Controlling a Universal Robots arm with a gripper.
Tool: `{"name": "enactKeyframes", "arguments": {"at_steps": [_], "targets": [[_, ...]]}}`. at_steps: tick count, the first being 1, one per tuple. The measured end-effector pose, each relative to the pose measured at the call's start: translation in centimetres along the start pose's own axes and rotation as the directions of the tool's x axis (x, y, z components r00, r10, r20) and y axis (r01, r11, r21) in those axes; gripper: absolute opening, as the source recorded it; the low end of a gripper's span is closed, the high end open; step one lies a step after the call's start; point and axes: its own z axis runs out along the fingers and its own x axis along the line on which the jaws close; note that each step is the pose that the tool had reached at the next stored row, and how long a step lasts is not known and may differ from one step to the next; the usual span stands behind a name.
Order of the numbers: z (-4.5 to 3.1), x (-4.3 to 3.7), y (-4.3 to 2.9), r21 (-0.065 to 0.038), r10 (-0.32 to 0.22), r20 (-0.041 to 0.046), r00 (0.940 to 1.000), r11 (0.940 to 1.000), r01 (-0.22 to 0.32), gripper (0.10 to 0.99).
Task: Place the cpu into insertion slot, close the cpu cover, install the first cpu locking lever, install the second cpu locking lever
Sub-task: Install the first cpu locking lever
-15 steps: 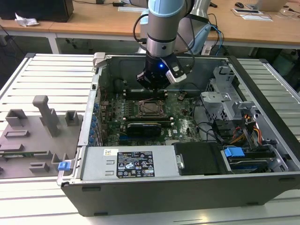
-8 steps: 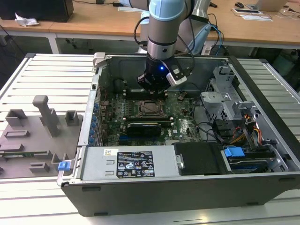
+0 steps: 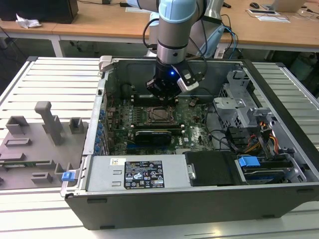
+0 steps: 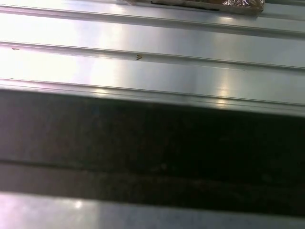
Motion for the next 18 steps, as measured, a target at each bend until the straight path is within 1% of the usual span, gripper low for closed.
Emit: {"name": "enactKeyframes", "arguments": {"at_steps": [6, 12, 18], "targets": [[0.07, -0.01, -0.06, 0.001, 0.000, 0.0000, 1.0000, 1.0000, 0.000, 0.106], [0.10, 0.00, -0.27, 0.001, 0.000, 0.0000, 1.0000, 1.0000, 0.000, 0.106], [0.30, -0.02, -0.35, 0.001, 0.000, -0.0001, 1.0000, 1.0000, 0.000, 0.106]]}}
